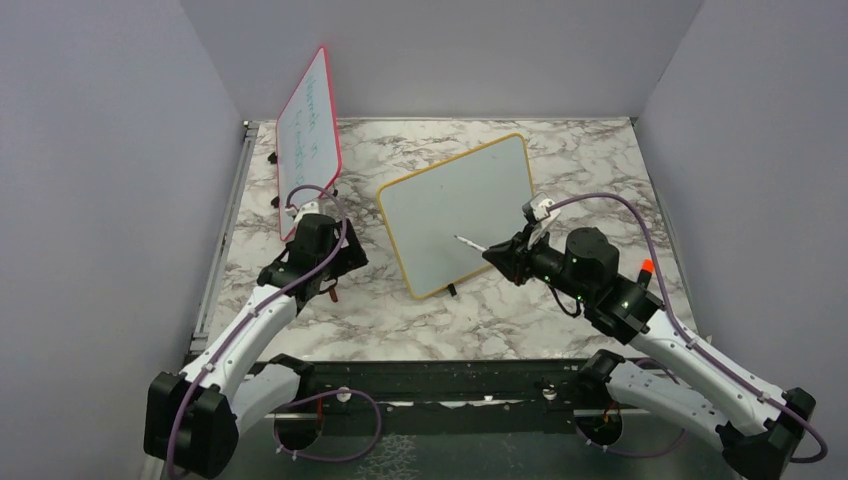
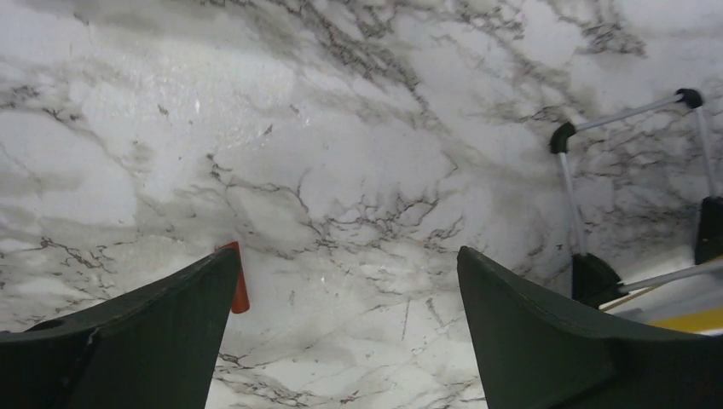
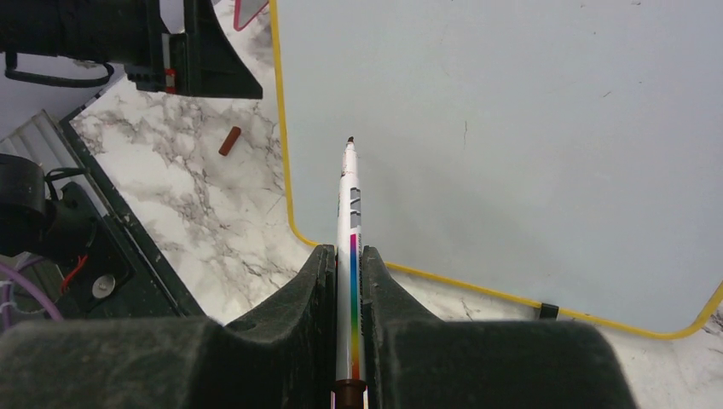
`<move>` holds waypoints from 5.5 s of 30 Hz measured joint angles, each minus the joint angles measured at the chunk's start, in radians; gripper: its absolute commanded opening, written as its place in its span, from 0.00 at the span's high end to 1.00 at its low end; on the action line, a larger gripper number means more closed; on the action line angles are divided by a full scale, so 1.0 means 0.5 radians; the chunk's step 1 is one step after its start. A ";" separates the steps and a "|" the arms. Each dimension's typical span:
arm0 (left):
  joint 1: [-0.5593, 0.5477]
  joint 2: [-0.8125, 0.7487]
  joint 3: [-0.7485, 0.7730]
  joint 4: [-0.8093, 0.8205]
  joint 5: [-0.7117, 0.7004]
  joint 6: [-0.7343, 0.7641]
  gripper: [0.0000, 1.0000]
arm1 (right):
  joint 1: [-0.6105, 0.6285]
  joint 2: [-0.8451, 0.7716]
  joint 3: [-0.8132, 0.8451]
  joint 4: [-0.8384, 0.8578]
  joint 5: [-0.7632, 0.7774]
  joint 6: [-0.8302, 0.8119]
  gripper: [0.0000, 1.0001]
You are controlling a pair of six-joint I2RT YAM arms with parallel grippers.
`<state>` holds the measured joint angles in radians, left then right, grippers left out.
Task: Write a sentence on the whiteboard
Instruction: Place the pen cap at the center of the board, then write a sentence on the whiteboard.
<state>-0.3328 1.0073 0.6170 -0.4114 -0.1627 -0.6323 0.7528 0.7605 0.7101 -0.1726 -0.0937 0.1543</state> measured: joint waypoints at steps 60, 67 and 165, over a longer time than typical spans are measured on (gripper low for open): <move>0.306 0.536 0.801 0.653 1.777 0.661 0.44 | 0.170 0.642 0.949 -0.566 0.444 -0.191 0.99; 0.337 0.684 0.846 0.740 2.000 0.633 0.61 | 0.233 0.713 0.949 -0.543 0.443 -0.209 0.99; 0.400 0.600 0.462 1.295 2.325 0.494 1.00 | 1.049 1.410 1.118 -0.053 1.522 -0.340 0.99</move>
<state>-0.1329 1.3075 0.8482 0.2363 1.0000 -0.3855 1.2774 1.4654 1.2690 -0.1993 0.6674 -0.0158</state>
